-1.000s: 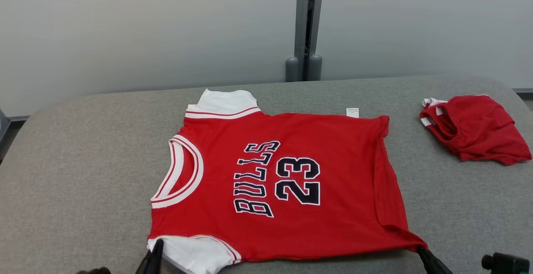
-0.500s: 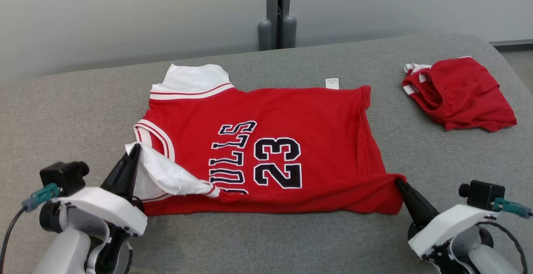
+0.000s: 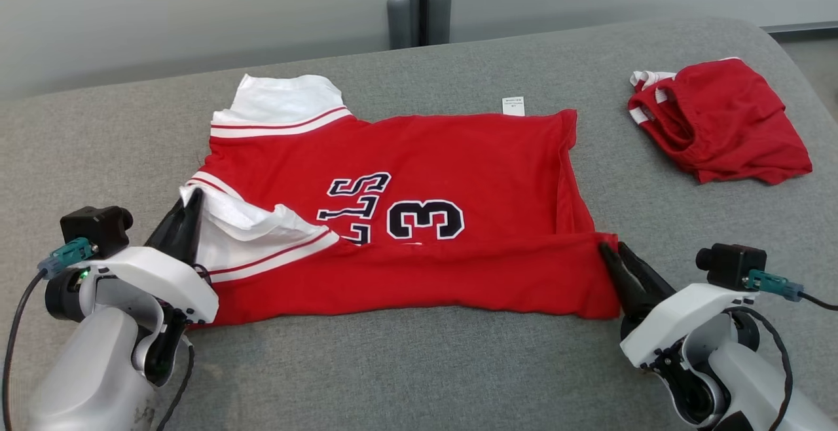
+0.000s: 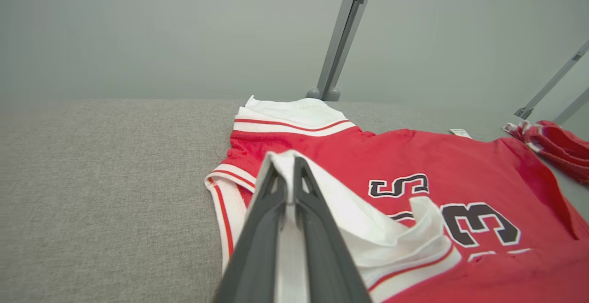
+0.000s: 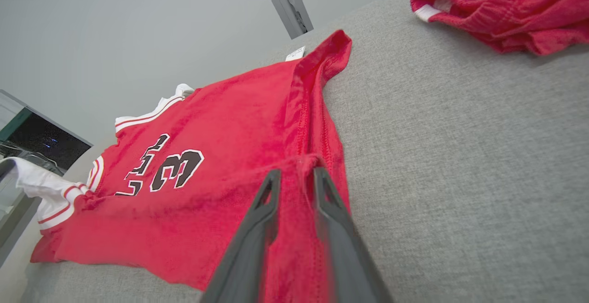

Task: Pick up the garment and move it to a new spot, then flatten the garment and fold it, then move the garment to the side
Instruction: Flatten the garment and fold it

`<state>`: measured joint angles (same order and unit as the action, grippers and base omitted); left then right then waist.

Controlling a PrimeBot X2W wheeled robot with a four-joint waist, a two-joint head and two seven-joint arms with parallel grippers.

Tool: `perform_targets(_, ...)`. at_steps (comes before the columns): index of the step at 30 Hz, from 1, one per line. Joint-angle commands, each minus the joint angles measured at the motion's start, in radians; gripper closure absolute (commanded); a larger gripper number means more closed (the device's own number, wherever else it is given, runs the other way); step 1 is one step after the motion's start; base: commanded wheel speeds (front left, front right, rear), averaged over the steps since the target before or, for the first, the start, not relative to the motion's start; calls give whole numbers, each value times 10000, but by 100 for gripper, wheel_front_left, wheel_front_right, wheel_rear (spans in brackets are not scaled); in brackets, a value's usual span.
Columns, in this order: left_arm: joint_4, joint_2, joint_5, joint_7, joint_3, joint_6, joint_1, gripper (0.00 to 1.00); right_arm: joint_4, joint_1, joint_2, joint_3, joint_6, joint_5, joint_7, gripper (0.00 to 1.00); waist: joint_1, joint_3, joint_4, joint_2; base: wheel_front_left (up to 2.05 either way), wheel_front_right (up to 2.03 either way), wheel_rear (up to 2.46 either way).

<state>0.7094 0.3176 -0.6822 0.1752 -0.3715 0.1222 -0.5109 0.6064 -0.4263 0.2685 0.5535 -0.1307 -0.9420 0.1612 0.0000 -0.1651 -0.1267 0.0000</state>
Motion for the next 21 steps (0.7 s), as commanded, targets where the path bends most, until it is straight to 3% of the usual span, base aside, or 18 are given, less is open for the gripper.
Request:
perform_targets(1, 175, -21, 106, 192, -60, 28, -203, 0, 93, -44, 120, 106, -2, 18, 192, 0, 0, 98, 71, 0, 0, 0, 0)
perform_targets(10, 637, -404, -168, 871, 161, 81, 617, 0, 458, 830, 633, 454, -2, 447, 901, 0, 0, 938, 381, 0, 0, 0, 0)
perform_targets(21, 658, -547, 251, 905, 278, 50, 2206, 0, 807, 1455, 513, 73, -2, 809, 1026, 0, 0, 1042, 556, 0, 0, 0, 0)
